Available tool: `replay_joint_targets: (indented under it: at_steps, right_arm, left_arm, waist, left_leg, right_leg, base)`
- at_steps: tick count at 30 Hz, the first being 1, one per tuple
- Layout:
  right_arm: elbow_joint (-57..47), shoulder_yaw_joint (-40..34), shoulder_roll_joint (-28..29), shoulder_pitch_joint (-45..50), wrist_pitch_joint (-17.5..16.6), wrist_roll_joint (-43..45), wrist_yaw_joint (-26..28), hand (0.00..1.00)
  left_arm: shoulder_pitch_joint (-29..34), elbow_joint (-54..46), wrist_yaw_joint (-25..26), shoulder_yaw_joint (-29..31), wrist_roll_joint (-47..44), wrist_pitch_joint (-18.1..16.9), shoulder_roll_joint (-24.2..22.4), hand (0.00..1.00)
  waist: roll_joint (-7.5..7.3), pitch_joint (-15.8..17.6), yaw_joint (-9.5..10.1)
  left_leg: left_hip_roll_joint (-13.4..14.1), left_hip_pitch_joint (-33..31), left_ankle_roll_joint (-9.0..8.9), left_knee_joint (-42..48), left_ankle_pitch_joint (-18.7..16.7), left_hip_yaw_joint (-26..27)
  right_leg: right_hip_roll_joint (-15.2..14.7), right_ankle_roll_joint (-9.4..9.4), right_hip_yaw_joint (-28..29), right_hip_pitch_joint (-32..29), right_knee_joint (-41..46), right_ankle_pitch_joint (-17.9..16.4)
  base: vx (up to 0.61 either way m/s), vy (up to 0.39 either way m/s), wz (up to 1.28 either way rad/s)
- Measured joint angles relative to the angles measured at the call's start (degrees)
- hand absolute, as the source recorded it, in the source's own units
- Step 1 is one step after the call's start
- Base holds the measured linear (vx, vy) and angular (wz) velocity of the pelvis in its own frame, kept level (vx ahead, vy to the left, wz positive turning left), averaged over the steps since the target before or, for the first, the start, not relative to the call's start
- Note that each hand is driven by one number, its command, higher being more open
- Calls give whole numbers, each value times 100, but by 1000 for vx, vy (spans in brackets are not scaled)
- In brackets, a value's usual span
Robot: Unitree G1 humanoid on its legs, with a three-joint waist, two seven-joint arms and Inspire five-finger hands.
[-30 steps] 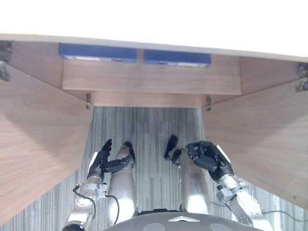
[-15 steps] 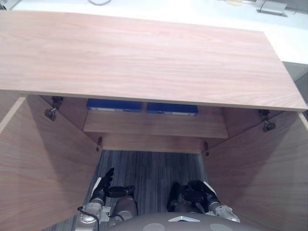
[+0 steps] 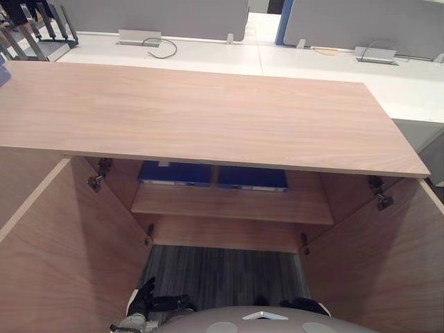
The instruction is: Walk over to the cabinet, pick up the folder, carry it to the office cabinet, place the folder inside the office cabinet, then close the office cabinet door
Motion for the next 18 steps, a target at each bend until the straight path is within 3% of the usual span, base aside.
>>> replay_joint_targets:
  at_steps: [18]
  right_arm:
    - [346,-294,110,-122,116,1,-220,100]
  left_arm:
    - [-19,312,67,43,204,104,29,100]
  waist:
    - [-25,-118,-52]
  left_leg:
    - [-206,330,121,-476,247,-148]
  right_leg:
    - [-180,59,-150,190,0,-46]
  base:
    - [3,13,5]
